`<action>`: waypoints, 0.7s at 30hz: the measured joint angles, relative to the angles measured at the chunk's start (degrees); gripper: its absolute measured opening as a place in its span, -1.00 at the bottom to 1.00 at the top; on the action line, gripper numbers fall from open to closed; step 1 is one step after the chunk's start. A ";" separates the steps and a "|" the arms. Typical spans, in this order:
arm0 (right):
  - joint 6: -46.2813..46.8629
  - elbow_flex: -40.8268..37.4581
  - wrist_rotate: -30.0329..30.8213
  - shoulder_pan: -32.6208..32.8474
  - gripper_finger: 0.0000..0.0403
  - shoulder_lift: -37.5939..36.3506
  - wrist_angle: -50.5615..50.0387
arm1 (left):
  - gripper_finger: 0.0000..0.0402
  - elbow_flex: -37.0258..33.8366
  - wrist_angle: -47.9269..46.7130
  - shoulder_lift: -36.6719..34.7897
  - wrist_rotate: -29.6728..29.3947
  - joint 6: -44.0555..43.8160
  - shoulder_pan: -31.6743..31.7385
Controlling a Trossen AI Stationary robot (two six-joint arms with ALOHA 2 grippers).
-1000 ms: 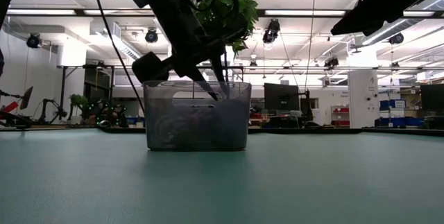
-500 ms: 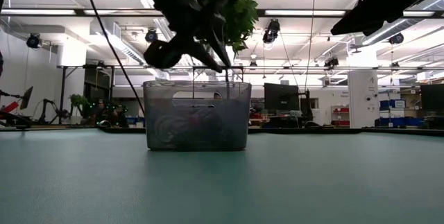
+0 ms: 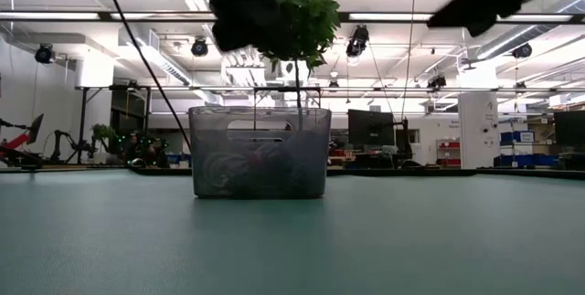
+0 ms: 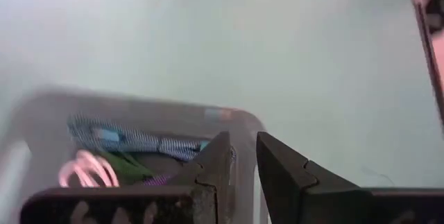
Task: Pick and place USB-C Cables
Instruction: Return to Home Position
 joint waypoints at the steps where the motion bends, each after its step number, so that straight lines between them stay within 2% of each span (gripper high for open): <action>1: -1.40 -0.36 -0.08 0.00 -0.62 0.29 2.19 | -0.72 -0.02 0.04 -0.67 -1.33 3.74 -1.11; 5: -7.76 -2.50 -1.99 0.00 -0.65 2.33 11.83 | -0.72 -0.33 0.44 -3.57 -7.21 15.97 -5.93; 9: -12.35 -3.93 -2.13 0.00 -0.69 5.48 18.96 | -0.72 -3.46 6.26 -8.15 -8.25 21.00 -8.85; 16: -16.76 -4.02 -2.63 0.00 -0.75 10.81 26.02 | -0.72 -18.21 18.08 -20.58 -8.31 25.03 -9.77; 21: -19.34 -4.10 -2.62 -0.56 -0.79 11.98 26.68 | -0.72 -29.25 23.20 -32.04 -8.34 25.58 -8.22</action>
